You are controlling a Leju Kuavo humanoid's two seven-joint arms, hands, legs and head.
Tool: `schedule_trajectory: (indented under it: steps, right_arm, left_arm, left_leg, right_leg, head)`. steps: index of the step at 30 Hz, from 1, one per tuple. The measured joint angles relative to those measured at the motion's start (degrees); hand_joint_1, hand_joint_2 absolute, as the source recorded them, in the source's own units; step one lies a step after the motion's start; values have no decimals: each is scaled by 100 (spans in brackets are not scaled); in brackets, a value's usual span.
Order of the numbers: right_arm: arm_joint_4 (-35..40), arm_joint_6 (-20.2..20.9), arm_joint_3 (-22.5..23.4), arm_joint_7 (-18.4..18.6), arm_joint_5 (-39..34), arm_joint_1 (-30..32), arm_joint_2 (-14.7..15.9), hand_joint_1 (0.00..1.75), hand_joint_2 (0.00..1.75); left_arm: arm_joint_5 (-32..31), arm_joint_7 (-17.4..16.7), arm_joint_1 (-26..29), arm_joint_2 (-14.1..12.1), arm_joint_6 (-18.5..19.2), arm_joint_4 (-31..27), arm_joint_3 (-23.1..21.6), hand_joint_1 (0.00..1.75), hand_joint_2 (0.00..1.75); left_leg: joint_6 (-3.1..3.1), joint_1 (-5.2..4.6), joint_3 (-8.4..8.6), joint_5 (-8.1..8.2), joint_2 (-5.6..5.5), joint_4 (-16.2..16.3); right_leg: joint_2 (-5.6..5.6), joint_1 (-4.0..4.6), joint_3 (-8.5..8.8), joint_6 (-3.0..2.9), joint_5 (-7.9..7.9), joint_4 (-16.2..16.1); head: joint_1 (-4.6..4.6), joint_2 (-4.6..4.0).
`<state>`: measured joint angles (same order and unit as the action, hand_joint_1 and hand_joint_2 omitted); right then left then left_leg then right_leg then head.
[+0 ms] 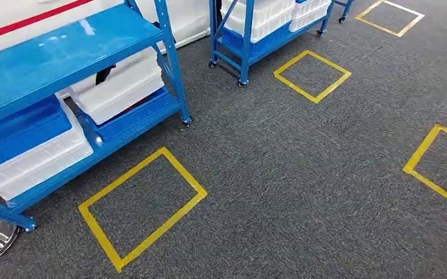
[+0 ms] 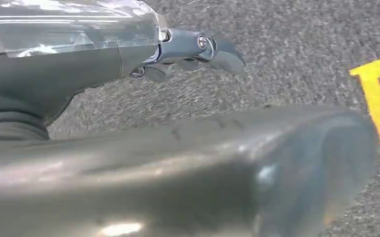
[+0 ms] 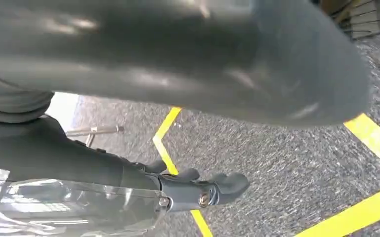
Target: Take the parts from the cabinet and place them on the table.
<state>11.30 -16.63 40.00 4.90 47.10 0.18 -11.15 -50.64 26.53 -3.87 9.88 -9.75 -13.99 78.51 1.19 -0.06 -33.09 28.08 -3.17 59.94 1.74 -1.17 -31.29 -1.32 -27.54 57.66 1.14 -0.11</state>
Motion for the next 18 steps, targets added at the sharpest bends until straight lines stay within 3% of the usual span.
schedule_trajectory:
  steps: [1, 3, 4, 5, 7, 8, 9, 10, 13, 14, 15, 16, 17, 18]
  right_arm:
    - [-2, 0, 17, -13, 0, 17, -2, 0, 0]
    - [-2, 0, 48, -13, 0, 45, -2, 0, 0]
    - [-2, 0, 57, -13, 0, 45, -2, 0, 0]
    - [-2, 0, 59, -24, -11, 44, -2, 0, 0]
    - [-2, 20, 66, -145, -90, 42, -2, 0, 0]
    - [0, 39, 94, -267, -155, 38, -2, 0, 0]
    - [0, 77, 127, -343, -201, 39, 0, 0, 0]
    - [2, 112, 168, -383, -219, 39, 2, 0, 0]
    - [35, 138, 245, -415, -245, -13, 26, 0, 0]
    - [46, 138, 249, -415, -245, -20, 28, 0, 0]
    - [46, 138, 260, -413, -251, -10, 39, 0, 0]
    - [46, 138, 275, -415, -254, -2, 41, 0, 0]
    - [46, 138, 297, -415, -254, 10, 42, 0, 0]
    - [46, 138, 308, -415, -254, 20, 44, 0, 0]
  left_arm:
    - [4, -2, -8, -4, 15, 0, 0, 0, 0]
    - [4, -4, -18, -7, 24, 0, -2, 0, 0]
    - [4, -15, -13, -9, 24, 0, -2, 0, 0]
    - [-2, -22, -6, -11, 26, 0, 0, 0, 0]
    - [-59, -50, 15, -20, 26, 0, 0, 0, 0]
    - [-125, -74, 20, -28, 42, 0, -13, 0, 0]
    - [-166, -94, 12, -28, 53, 0, -33, 0, 0]
    - [-194, -120, -5, -42, 72, 0, -52, 0, 0]
    - [-212, -144, 23, -61, 105, 0, -70, 0, 0]
    - [-214, -146, 17, -66, 107, 0, -70, 0, 0]
    - [-214, -151, 25, -66, 114, 0, -72, 0, 0]
    - [-214, -153, 16, -76, 114, 0, -72, 0, 0]
    - [-210, -157, 5, -81, 114, 0, -72, 0, 0]
    - [-210, -164, -4, -81, 118, 0, -72, 0, 0]
  left_leg:
    - [21, 15, -193, 231, 137, 390]
    - [52, 34, -625, 618, 233, 1256]
    - [64, 42, -745, 658, 247, 1497]
    - [72, 52, -711, 546, 262, 1435]
    - [69, 63, -316, 102, 329, 693]
    - [50, 62, -6, -141, 464, 143]
    - [25, 24, 170, -117, 785, -222]
    - [-48, -4, 171, -140, 699, -240]
    - [-142, -22, 117, -143, 527, -237]
    - [-191, 22, 186, -179, 457, -296]
    - [-208, 25, 192, -187, 410, -306]
    - [-240, 30, 183, -197, 364, -304]
    - [-258, 26, 170, -202, 303, -301]
    - [-269, 16, 164, -202, 236, -298]
  right_leg:
    - [-103, 9, 7, -44, -20, 0]
    - [-294, 23, 15, -50, -41, 3]
    - [-382, 24, 17, -50, -51, 6]
    - [-463, 24, 30, -42, -65, 6]
    - [-599, 23, 74, -16, -95, 7]
    - [-664, 21, 115, 11, -120, 7]
    - [-727, 60, 147, 56, -152, 12]
    - [-770, 77, 150, 90, -174, 27]
    - [-913, 71, 197, 166, -178, 8]
    - [-885, 45, 208, 217, -230, 25]
    - [-547, 21, 169, 247, -348, 177]
    - [-341, 21, 10, 249, -559, 506]
    - [-234, 19, -267, 257, -833, 1048]
    - [-202, 24, -521, 260, -1024, 1531]
  head:
    - [17, 0]
    - [17, 0]
    - [22, 0]
    - [20, 0]
    - [20, 0]
    - [22, 0]
    - [20, 0]
    - [11, 0]
    - [-2, 0]
    - [-5, 0]
    - [-22, 0]
    - [-24, 0]
    - [-31, 0]
    - [-31, 0]
